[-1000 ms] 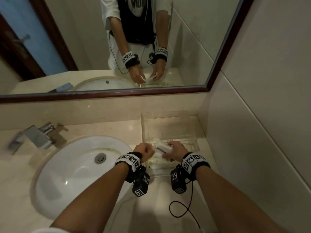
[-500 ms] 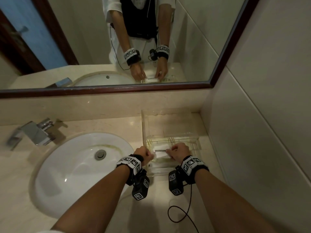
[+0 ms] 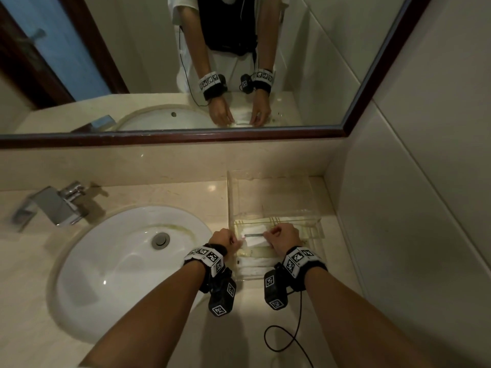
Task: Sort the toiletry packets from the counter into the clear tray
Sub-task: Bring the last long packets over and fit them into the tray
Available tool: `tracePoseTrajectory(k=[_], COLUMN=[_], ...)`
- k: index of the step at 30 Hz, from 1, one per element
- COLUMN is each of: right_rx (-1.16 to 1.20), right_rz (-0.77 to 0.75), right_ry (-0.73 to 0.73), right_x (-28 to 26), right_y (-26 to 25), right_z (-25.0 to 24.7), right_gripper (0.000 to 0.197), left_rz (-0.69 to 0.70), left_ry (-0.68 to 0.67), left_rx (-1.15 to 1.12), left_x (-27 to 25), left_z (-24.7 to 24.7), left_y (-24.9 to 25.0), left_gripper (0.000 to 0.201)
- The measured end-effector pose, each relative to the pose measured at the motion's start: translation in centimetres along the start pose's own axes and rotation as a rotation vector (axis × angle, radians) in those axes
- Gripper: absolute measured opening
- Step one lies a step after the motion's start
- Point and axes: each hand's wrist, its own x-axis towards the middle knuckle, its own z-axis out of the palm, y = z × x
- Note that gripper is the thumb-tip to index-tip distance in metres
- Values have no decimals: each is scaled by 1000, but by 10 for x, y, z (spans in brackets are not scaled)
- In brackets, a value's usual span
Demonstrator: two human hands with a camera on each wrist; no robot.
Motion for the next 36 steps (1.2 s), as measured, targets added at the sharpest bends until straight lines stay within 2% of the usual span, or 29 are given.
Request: tracePoseTrajectory(k=[5,8,11,17,22,36], right_rx=[1,38,61,45,62,83], right_rz=[-9,-6,-17,-62,-94,-89], right_ry=[17,30,47,74,123,164], right_x=[4,4,5,9,11,10], right_y=[3,4,4,4,3,-1], right_z=[6,6,6,10,8,5], right_gripper=[20,26,29,27,25,24], left_rz=[-3,2,16,33,41,31], left_ry=[-44,-15,19,45,74,56], left_rx=[5,19,-1,-51,-63,-64], left_x=[3,4,5,11,16,14], left_z=[0,0,-1,-2,-2,-4], left_y=[0,1,2,2,6,2], left_gripper=[29,35,32,29,35,33])
